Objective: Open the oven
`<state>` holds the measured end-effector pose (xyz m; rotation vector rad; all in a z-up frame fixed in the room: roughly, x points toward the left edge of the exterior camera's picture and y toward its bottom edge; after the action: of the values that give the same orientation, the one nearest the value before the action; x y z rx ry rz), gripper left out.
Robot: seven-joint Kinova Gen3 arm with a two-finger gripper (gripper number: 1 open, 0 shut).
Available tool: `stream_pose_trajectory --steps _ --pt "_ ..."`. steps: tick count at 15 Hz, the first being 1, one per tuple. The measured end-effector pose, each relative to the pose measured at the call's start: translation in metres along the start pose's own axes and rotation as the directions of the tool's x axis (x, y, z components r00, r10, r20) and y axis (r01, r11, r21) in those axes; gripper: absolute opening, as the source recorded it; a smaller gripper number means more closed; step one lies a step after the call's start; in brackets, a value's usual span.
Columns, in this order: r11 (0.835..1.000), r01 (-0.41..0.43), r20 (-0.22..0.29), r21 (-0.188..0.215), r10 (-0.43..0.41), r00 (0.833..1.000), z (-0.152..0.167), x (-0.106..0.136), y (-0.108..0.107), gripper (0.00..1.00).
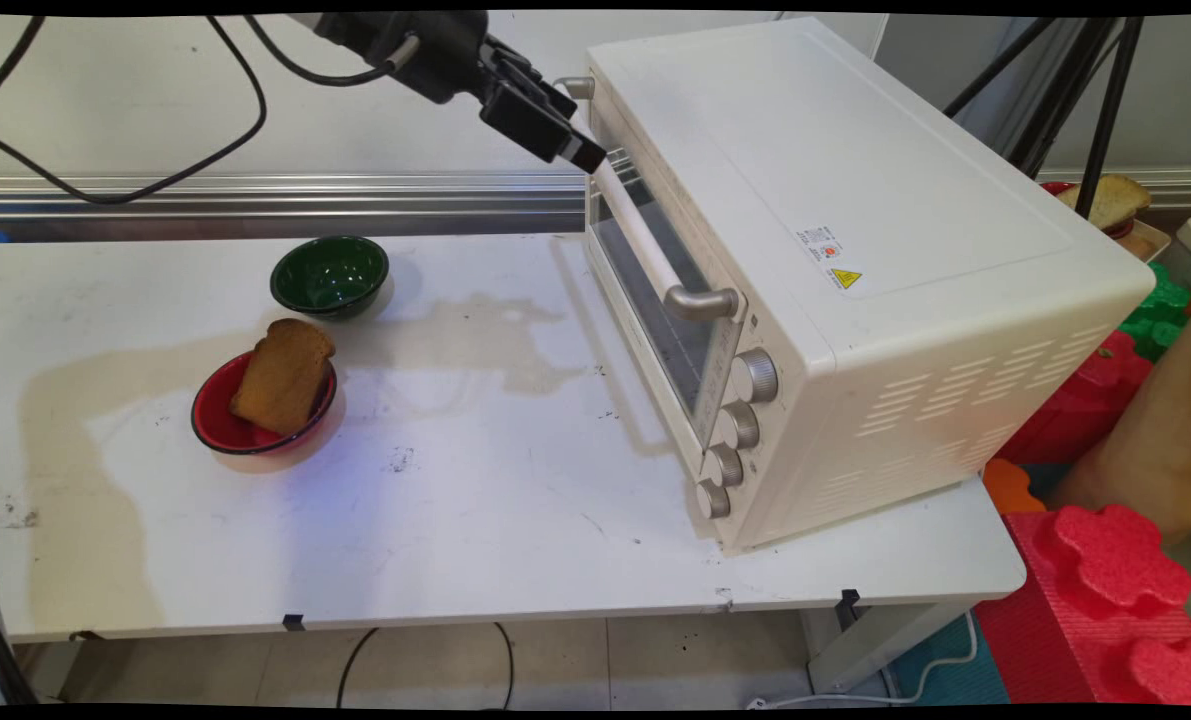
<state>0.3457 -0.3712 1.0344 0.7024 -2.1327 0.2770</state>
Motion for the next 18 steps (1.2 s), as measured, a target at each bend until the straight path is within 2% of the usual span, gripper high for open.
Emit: stream_pose_trajectory --steps 2,3,18 --pt "1.000 0.001 0.004 0.000 -0.001 1.000 0.005 0.002 0.002 1.00" --pt "1.000 0.001 0.005 0.001 -0.001 1.000 0.007 0.003 0.003 0.00" --pt "0.998 0.054 0.027 0.014 -0.054 0.998 0.047 0.012 0.011 0.00"
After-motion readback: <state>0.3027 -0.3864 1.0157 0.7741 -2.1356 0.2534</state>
